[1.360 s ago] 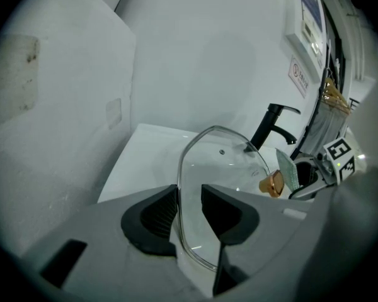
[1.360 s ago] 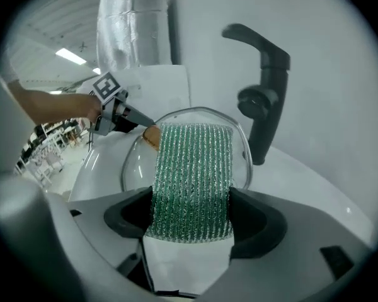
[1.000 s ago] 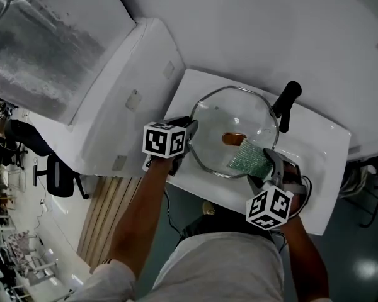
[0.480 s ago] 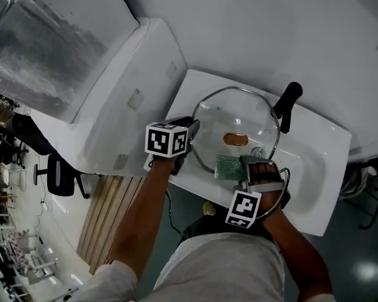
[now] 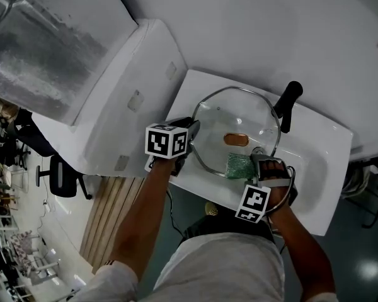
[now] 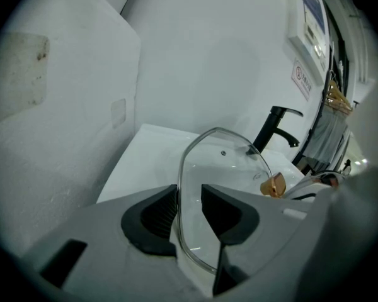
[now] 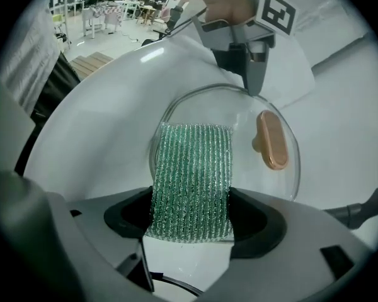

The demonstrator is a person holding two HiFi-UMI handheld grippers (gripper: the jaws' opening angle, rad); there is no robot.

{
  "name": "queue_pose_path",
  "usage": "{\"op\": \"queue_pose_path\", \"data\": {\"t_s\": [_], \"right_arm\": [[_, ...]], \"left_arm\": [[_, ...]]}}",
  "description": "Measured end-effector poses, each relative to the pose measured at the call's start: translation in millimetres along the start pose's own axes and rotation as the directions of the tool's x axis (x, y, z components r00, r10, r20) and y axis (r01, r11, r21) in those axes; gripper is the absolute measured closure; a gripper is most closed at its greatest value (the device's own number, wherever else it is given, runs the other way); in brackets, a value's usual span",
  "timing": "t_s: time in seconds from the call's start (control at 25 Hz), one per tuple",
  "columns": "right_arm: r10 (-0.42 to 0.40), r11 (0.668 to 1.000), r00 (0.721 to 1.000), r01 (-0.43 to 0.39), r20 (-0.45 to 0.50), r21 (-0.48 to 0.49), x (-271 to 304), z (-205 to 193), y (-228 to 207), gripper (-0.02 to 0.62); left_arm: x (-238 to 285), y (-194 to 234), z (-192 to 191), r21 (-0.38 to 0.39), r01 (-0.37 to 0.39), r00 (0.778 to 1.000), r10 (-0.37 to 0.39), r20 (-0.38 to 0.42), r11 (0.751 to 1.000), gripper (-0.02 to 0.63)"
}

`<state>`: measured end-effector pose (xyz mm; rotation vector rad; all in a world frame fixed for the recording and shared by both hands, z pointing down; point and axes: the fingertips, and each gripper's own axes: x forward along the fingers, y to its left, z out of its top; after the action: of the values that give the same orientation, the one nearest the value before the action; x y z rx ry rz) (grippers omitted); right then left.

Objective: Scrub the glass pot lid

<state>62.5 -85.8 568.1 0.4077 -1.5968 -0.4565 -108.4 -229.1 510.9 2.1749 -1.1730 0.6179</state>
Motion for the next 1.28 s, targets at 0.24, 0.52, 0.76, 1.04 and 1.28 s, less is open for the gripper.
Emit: {"op": "queue_pose_path", "data": {"t_s": [0.24, 0.52, 0.76, 1.04, 1.28], "right_arm": [[0.007, 0.997, 0.999, -0.011, 0.050, 0.082, 0, -26, -8, 0.247], [-0.004, 0.988, 0.995, -0.012, 0.098, 0.156, -2, -66, -17, 0.247], [-0.001, 0.960, 0.989, -0.041, 0.149, 0.278, -2, -92, -21, 0.247], [0.004, 0.896, 0.969, -0.112, 0.245, 0.430, -20, -91, -27, 0.247], [-0.034, 0.850, 0.926, -0.171, 0.375, 0.499, -61, -58, -47, 0.247]], "left_arm": [[1, 2, -1, 0.004, -0.003, 1.000, 0.003, -0.002, 1.000, 0.474], [1, 1, -1, 0.009, -0.006, 1.000, 0.006, -0.007, 1.000, 0.474], [2, 1, -1, 0.018, -0.016, 1.000, 0.017, -0.015, 1.000, 0.474], [0, -1, 1, 0.039, -0.026, 1.000, 0.026, -0.010, 0.999, 0.473], [-16, -7, 15, 0.057, -0.041, 0.997, 0.038, 0.064, 0.998, 0.472]]}}
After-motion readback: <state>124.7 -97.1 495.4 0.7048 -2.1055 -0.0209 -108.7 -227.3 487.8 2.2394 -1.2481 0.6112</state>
